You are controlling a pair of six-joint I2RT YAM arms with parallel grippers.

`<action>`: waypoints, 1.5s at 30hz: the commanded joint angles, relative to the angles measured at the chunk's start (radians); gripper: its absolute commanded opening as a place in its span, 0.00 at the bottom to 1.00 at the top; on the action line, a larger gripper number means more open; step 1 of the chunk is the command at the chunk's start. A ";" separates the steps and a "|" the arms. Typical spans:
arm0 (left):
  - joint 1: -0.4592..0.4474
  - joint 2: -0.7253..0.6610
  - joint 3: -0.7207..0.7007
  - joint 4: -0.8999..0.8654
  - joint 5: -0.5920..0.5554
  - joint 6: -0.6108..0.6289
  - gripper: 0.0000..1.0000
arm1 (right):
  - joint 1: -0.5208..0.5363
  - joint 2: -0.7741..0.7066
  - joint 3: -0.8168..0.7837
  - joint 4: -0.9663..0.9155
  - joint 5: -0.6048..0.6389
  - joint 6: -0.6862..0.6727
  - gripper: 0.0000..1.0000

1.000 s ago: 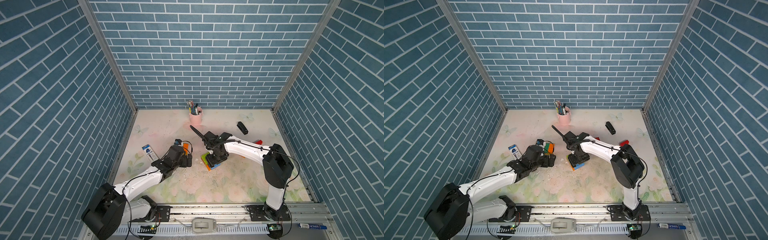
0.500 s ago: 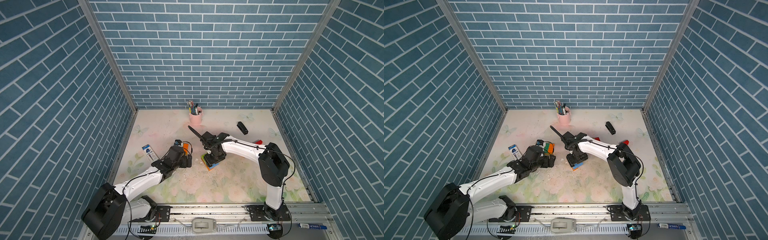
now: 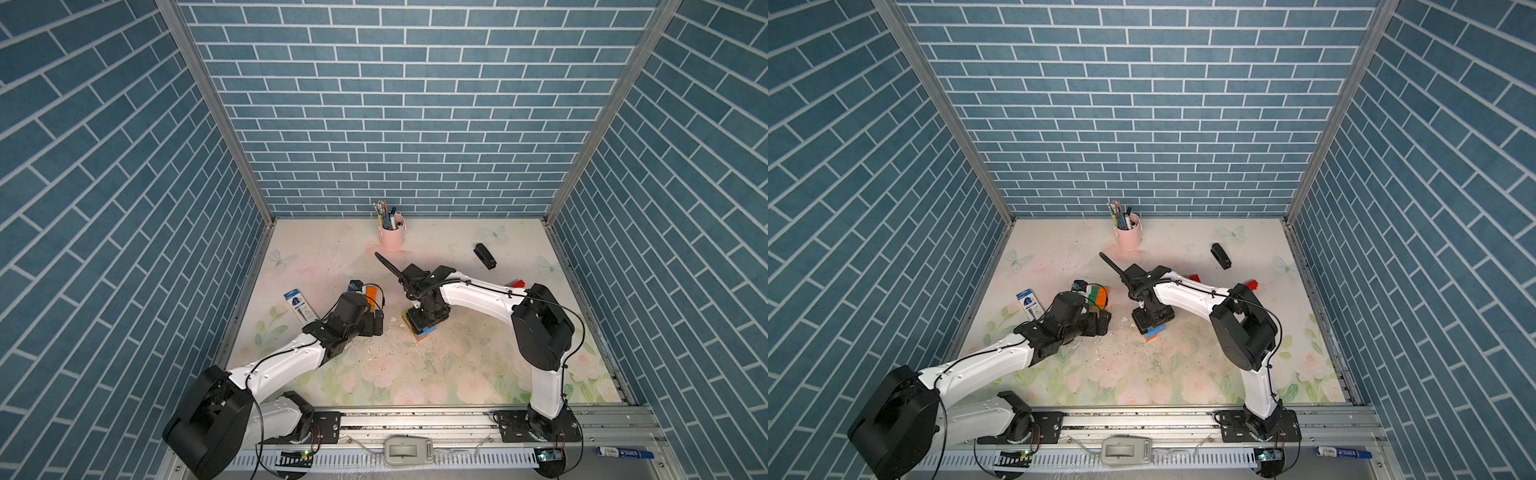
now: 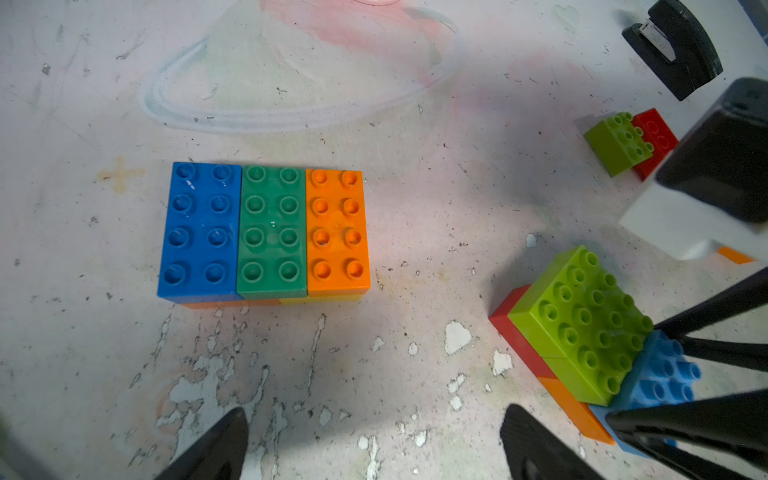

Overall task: Assemble a rectangle with lego
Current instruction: Assemble the lego brick with the lego brick.

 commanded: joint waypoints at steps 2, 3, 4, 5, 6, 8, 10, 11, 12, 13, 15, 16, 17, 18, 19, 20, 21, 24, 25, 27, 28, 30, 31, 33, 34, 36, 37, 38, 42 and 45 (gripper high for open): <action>0.004 -0.006 -0.015 0.016 -0.003 0.006 0.96 | 0.004 0.018 0.024 -0.014 0.015 0.001 0.52; 0.005 -0.006 -0.017 0.016 -0.002 0.006 0.96 | 0.006 0.020 0.025 -0.015 0.015 -0.001 0.52; 0.003 -0.005 -0.015 0.016 -0.003 0.006 0.96 | 0.005 0.021 0.025 -0.015 0.016 -0.001 0.52; 0.003 -0.006 -0.016 0.016 -0.003 0.007 0.96 | 0.005 0.024 0.024 -0.016 0.016 -0.001 0.52; 0.003 -0.007 -0.016 0.016 -0.003 0.007 0.96 | 0.006 0.025 0.027 -0.017 0.018 -0.001 0.52; 0.004 -0.009 -0.017 0.016 -0.003 0.006 0.97 | 0.005 0.028 0.026 -0.017 0.019 0.001 0.52; 0.004 -0.011 -0.017 0.016 -0.004 0.007 0.96 | 0.005 0.033 0.028 -0.022 0.025 0.004 0.51; 0.005 -0.013 -0.020 0.016 -0.004 0.006 0.96 | 0.005 0.036 0.030 -0.024 0.025 0.005 0.51; 0.005 -0.012 -0.018 0.016 -0.005 0.007 0.96 | 0.006 0.038 0.030 -0.026 0.030 0.005 0.51; 0.005 -0.012 -0.019 0.016 -0.004 0.008 0.97 | 0.005 0.040 0.029 -0.027 0.036 0.005 0.51; 0.005 -0.014 -0.018 0.016 -0.003 0.009 0.97 | 0.004 0.043 0.023 -0.030 0.039 0.009 0.50; 0.005 -0.014 -0.018 0.016 -0.003 0.011 0.96 | 0.005 0.043 0.021 -0.030 0.041 0.012 0.50; 0.005 -0.016 -0.018 0.014 -0.004 0.011 0.96 | 0.005 0.043 0.017 -0.030 0.042 0.015 0.50; 0.005 -0.017 -0.017 0.014 -0.004 0.011 0.96 | 0.006 0.041 0.016 -0.031 0.044 0.019 0.50; 0.005 -0.019 -0.018 0.014 -0.004 0.012 0.96 | 0.004 0.041 0.014 -0.032 0.048 0.023 0.49; 0.005 -0.019 -0.018 0.014 -0.004 0.012 0.96 | 0.006 0.040 0.010 -0.033 0.048 0.029 0.49; 0.005 -0.020 -0.017 0.014 -0.004 0.013 0.96 | 0.005 0.040 0.007 -0.034 0.055 0.035 0.49; 0.005 -0.021 -0.014 0.013 -0.003 0.013 0.96 | 0.006 0.040 -0.003 -0.034 0.065 0.052 0.48; 0.005 -0.022 -0.014 0.013 -0.003 0.013 0.96 | 0.007 0.038 -0.009 -0.031 0.071 0.059 0.47; 0.005 -0.024 -0.014 0.011 -0.003 0.015 0.96 | 0.011 0.037 -0.021 -0.025 0.076 0.065 0.47; 0.007 -0.024 -0.015 0.011 -0.003 0.015 0.96 | 0.010 0.035 -0.025 -0.024 0.079 0.067 0.46; 0.007 -0.023 -0.014 0.013 -0.002 0.014 0.97 | 0.014 0.035 -0.030 -0.022 0.086 0.068 0.46; 0.006 -0.020 -0.012 0.014 -0.003 0.016 0.96 | 0.014 0.037 -0.030 -0.024 0.088 0.067 0.46; 0.006 -0.019 -0.011 0.013 0.000 0.016 0.96 | 0.017 0.038 -0.028 -0.024 0.094 0.068 0.45; 0.007 -0.020 -0.012 0.015 -0.001 0.016 0.96 | 0.019 0.040 -0.028 -0.021 0.097 0.070 0.45; 0.007 -0.022 -0.012 0.013 -0.003 0.016 0.96 | 0.026 0.037 -0.042 -0.002 0.105 0.074 0.44; 0.007 -0.024 -0.012 0.013 -0.004 0.017 0.96 | 0.029 0.034 -0.055 0.012 0.112 0.076 0.43; 0.006 -0.025 -0.014 0.013 -0.006 0.017 0.96 | 0.032 0.030 -0.070 0.025 0.117 0.076 0.43; 0.008 -0.026 -0.018 0.019 -0.007 0.016 0.96 | 0.037 0.009 -0.141 0.119 0.123 0.068 0.42; 0.009 -0.021 -0.014 0.016 -0.002 0.017 0.96 | 0.037 0.009 -0.183 0.168 0.137 0.051 0.41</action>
